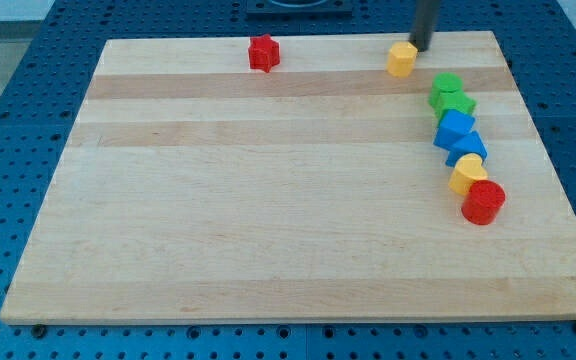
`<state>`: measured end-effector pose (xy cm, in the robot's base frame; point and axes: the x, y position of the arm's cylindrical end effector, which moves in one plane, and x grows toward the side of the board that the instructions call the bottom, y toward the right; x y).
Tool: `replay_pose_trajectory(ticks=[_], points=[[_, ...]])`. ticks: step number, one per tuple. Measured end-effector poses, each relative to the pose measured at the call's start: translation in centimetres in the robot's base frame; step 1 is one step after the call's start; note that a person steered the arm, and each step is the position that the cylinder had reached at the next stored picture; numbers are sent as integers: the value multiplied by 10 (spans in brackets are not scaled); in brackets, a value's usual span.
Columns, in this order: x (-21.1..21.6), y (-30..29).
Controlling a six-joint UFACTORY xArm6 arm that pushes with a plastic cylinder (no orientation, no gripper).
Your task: Keep the yellow hexagon closer to the red star
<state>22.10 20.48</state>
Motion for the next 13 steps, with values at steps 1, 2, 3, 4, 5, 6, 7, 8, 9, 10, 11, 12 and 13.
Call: replay_pose_trajectory(ticks=[1,2,3,4,5,6,7,8,9,10,11,12,13], points=[[19,35],[36,14],[43,-23],[8,-60],[3,-99],[3,-83],[3,-36],[30,-17],[41,-42],[37,-80],[45,-121],[30,-148],[7,-168]])
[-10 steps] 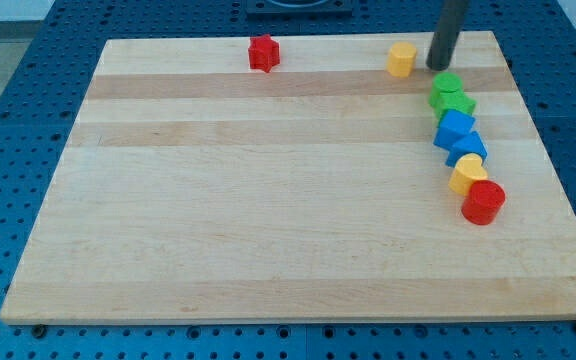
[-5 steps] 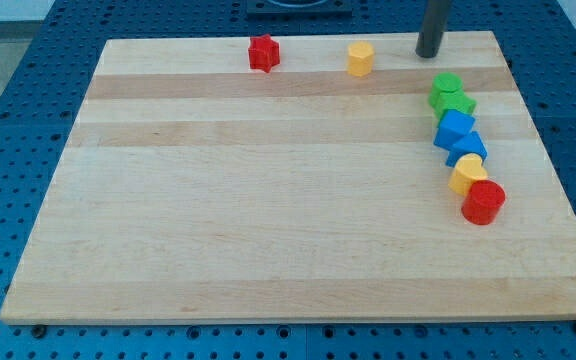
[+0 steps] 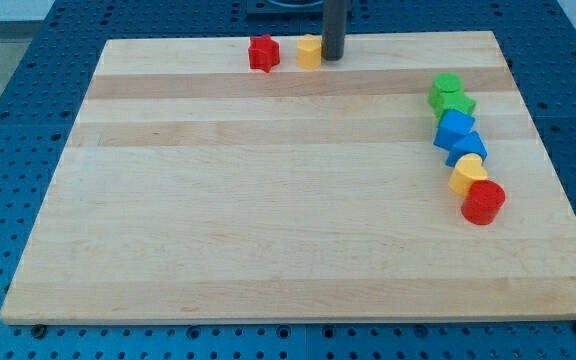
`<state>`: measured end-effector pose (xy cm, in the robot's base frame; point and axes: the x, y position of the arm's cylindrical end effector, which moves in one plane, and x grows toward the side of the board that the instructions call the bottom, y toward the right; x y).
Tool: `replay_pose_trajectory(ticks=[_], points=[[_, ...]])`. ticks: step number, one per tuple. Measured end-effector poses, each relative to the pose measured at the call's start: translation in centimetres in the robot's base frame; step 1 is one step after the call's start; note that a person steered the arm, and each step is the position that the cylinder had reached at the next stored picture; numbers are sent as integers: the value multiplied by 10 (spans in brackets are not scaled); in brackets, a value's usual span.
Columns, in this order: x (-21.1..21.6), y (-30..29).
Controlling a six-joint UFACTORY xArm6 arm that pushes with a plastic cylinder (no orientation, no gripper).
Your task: Keep the yellow hexagon closer to the red star
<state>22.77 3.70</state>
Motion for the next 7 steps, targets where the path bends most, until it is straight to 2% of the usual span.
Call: replay_pose_trajectory(ticks=[1,2,4,5,7], points=[[-5,-14],[-5,35],[8,200],[70,227],[142,151]])
